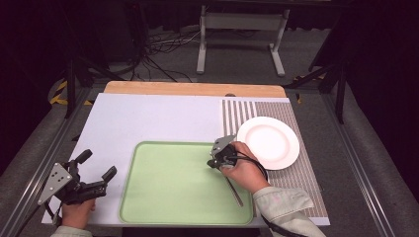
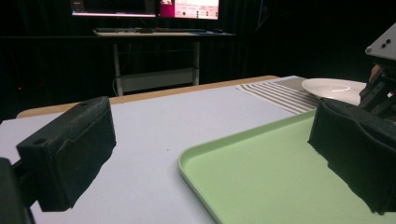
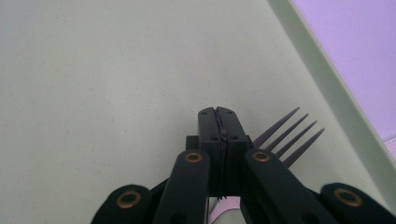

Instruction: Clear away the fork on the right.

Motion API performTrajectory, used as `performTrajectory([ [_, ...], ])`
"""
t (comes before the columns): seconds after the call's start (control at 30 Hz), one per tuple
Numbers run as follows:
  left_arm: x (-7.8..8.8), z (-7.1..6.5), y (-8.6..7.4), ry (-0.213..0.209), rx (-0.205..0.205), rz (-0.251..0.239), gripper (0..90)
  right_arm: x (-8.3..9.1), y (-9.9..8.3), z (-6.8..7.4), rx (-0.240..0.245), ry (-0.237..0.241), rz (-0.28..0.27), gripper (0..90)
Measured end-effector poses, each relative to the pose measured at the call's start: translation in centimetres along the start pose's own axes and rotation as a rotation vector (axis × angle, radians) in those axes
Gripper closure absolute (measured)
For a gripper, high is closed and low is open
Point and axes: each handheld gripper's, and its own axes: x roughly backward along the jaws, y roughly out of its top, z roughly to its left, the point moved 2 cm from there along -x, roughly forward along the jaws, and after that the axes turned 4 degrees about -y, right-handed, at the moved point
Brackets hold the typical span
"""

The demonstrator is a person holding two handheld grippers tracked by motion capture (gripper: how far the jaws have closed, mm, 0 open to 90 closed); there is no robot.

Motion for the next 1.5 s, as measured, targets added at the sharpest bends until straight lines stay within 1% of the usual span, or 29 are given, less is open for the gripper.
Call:
performTrajectory([
  [0.43, 0.0, 0.0, 0.0, 0.000, -0.003, 0.003, 1.4, -0.6, -0.5, -0.3, -0.014, 0.005, 0.023, 90.0],
  [0.7, 0.0, 0.0, 0.0, -0.003, -0.004, 0.004, 1.4, -0.5, -0.8, -0.8, -0.032, -0.012, 0.024, 90.0],
  [0.73, 0.1, 0.0, -0.1, -0.004, -0.009, 0.009, 1.4, -0.3, -1.1, -1.1, -0.046, -0.025, 0.030, 90.0],
  [0.83, 0.6, 0.2, -0.3, 0.001, -0.009, 0.014, 1.4, -0.2, -1.2, -1.3, -0.047, -0.025, 0.030, 90.0],
  [0.9, 1.0, 0.6, -0.4, 0.016, 0.005, 0.003, 1.4, 0.0, -1.5, -1.6, -0.059, -0.038, 0.035, 90.0],
  [0.93, 1.0, 0.7, -0.4, 0.019, 0.013, 0.002, 1.4, 0.1, -1.6, -1.7, -0.061, -0.044, 0.037, 90.0],
  [0.97, 1.0, 0.7, -0.4, 0.019, 0.013, 0.002, 1.4, 0.1, -1.6, -1.7, -0.061, -0.044, 0.037, 90.0],
  [1.0, 1.0, 0.8, -0.4, 0.018, 0.028, -0.007, 1.4, 0.1, -1.7, -1.7, -0.067, -0.046, 0.037, 90.0],
  [1.03, 1.0, 0.8, -0.4, 0.016, 0.031, -0.008, 1.4, 0.2, -1.8, -1.9, -0.074, -0.051, 0.040, 90.0],
  [1.07, 1.0, 0.8, -0.4, 0.015, 0.020, 0.000, 1.4, 0.3, -1.9, -2.0, -0.078, -0.051, 0.042, 90.0],
  [1.1, 1.0, 0.8, -0.4, 0.015, 0.018, 0.002, 1.4, 0.4, -2.0, -2.1, -0.077, -0.055, 0.040, 90.0],
  [1.2, 1.0, 0.8, -0.4, 0.016, 0.018, 0.000, 1.4, 0.5, -2.2, -2.3, -0.088, -0.060, 0.042, 90.0],
  [1.3, 1.0, 0.8, -0.4, 0.016, 0.019, 0.001, 1.4, 0.7, -2.4, -2.6, -0.087, -0.066, 0.046, 90.0],
  [1.5, 0.9, 0.7, -0.5, 0.017, 0.016, 0.002, 1.4, 1.2, -3.1, -3.1, -0.112, -0.083, 0.052, 90.0],
])
